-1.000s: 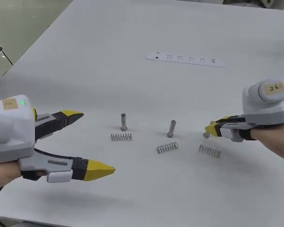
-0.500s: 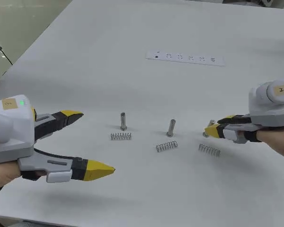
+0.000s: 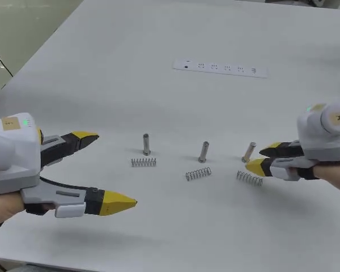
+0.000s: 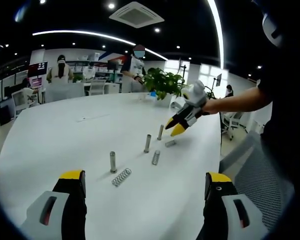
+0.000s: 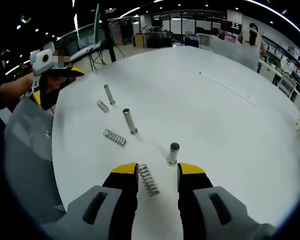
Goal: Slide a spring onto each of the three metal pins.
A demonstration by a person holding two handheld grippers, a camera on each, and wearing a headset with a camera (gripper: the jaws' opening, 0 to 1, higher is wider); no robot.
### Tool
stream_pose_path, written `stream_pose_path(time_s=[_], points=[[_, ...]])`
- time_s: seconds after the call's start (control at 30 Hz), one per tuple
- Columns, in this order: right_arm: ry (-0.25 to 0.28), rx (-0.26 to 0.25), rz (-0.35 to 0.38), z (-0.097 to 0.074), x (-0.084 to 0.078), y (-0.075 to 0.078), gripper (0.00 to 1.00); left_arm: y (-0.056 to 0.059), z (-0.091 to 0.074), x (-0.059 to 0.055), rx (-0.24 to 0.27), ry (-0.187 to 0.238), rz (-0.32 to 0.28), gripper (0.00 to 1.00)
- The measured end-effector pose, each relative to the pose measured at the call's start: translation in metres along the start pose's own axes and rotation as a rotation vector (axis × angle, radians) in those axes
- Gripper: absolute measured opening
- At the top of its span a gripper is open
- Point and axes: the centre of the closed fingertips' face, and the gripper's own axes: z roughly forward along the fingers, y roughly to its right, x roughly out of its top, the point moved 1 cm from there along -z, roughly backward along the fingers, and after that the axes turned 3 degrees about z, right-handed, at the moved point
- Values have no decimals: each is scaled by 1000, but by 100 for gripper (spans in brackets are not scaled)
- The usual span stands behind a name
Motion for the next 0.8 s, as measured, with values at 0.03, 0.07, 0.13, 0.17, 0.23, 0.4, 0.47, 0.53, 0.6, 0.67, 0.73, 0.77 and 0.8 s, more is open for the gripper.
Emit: stream_pose_path(time_s=[0.03, 0.07, 0.13, 0.17, 0.23, 0.4, 0.47, 0.53, 0.6, 0.67, 0.73, 0.77, 0.8], points=[[-8, 7, -10, 0, -1, -2, 29, 0, 0, 0, 1, 1, 0, 96], [-21, 11, -25, 1, -4, -3, 29, 0, -1, 0, 2, 2, -2, 96], [-41, 25, -60, 3, -8, -7, 29, -1, -1, -1, 4, 0, -1, 96], [-52, 32, -76, 4, -10, -9, 29, -1, -1, -1, 3, -2, -1, 96], [-86, 44, -122, 7, -16, -11, 28, -1, -2, -2, 3, -4, -1, 96], [-123, 52, -167, 14, -24, -10, 26, -1, -3, -3, 3, -10, -1, 96], [-127, 57, -168, 14, -24, -11, 25, -1, -3, -3, 4, -10, -1, 96], [-137, 61, -174, 16, -28, -10, 24, -1, -4, -4, 5, -12, -1, 96], [-155, 59, -189, 14, -31, -9, 22, -1, -4, -3, 3, -12, -1, 96], [-168, 63, -205, 15, -34, -9, 20, 0, -4, -4, 2, -13, 1, 96], [-183, 69, -212, 16, -38, -8, 19, 0, -3, -4, 0, -16, 1, 96], [-190, 70, -215, 17, -40, -7, 19, 0, -3, -5, 0, -17, 1, 96], [-193, 70, -220, 17, -41, -7, 17, 0, -3, -5, -1, -19, 2, 96]])
